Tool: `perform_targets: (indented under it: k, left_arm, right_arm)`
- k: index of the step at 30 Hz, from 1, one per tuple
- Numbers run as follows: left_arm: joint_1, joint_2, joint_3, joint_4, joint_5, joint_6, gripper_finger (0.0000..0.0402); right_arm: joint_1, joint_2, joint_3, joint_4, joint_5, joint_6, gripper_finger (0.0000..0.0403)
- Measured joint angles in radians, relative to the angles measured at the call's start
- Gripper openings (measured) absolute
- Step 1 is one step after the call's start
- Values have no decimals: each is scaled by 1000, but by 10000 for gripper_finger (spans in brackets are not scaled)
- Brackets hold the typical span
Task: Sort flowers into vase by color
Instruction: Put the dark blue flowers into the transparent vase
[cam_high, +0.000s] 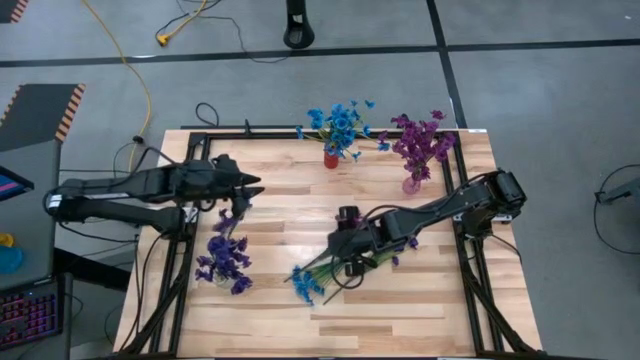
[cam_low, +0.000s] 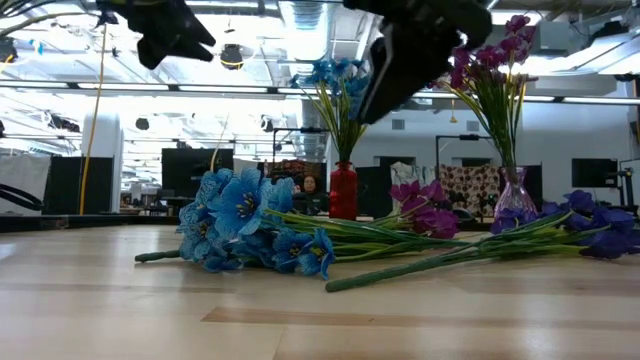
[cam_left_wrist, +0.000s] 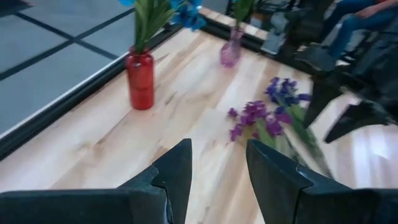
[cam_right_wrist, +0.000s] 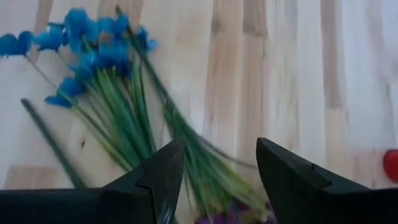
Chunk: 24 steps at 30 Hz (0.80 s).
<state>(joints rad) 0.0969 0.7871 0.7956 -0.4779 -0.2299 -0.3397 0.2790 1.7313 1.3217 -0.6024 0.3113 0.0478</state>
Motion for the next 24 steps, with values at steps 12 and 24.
perform_targets:
  k: [12, 24]
  left_arm:
    - [8, 103, 0, -1, -20, 48, 139]
    - [8, 162, 0, -2, -20, 70, 140]
  right_arm:
    - [65, 8, -40, -171, -159, 121, 230]
    - [150, 55, -40, -193, -161, 119, 216]
